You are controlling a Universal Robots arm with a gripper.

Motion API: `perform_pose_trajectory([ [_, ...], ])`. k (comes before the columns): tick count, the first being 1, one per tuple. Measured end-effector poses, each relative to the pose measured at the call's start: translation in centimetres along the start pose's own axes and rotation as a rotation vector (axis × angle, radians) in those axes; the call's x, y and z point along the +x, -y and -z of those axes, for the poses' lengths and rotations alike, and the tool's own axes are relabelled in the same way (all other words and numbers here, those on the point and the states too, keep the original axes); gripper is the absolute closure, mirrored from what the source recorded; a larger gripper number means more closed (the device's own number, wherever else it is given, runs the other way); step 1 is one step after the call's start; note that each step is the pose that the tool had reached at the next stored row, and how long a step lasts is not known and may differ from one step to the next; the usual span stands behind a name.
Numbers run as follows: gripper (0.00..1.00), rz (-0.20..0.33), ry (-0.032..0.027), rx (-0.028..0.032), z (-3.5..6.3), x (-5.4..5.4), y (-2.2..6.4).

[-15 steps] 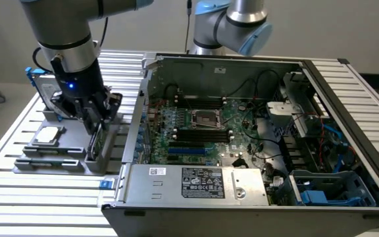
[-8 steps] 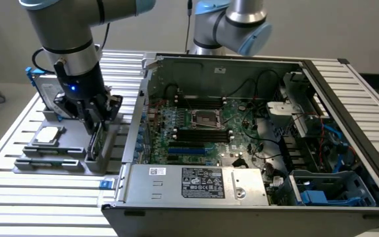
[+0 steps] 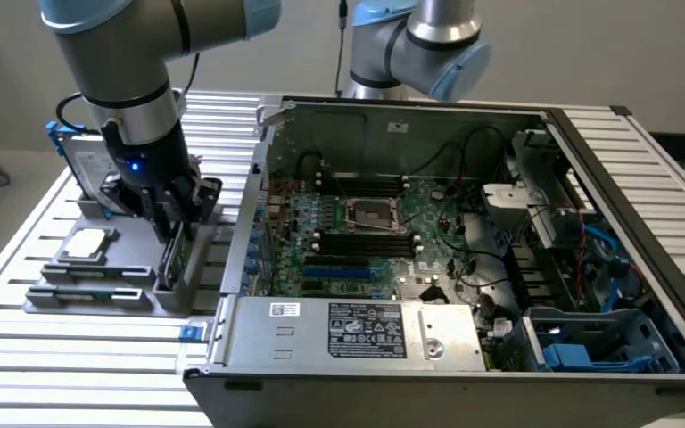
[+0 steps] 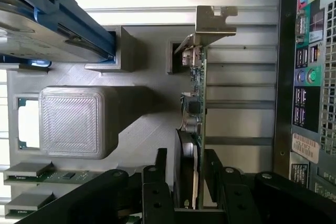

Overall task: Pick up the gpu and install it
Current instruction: 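Pick up the gpu and move the gpu toward the slot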

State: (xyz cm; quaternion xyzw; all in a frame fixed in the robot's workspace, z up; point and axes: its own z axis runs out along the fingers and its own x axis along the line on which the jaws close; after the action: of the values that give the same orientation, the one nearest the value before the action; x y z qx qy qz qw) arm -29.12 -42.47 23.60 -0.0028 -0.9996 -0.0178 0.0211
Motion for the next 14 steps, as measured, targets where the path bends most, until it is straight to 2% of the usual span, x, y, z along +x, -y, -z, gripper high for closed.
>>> perform_pose_trajectory([
  [2,0.60,-0.001,-0.0003,0.0001,0.00,-0.01,0.01],
  [3,0.67,-0.001,-0.0002,0.0000,0.00,-0.01,0.01],
  [4,0.67,-0.002,-0.0002,0.0000,0.00,-0.01,0.00],
  [5,0.73,-0.002,-0.0002,-0.0001,0.00,-0.01,0.00],
  [14,0.74,-0.002,-0.0001,-0.0001,-0.01,-0.01,0.00],
])
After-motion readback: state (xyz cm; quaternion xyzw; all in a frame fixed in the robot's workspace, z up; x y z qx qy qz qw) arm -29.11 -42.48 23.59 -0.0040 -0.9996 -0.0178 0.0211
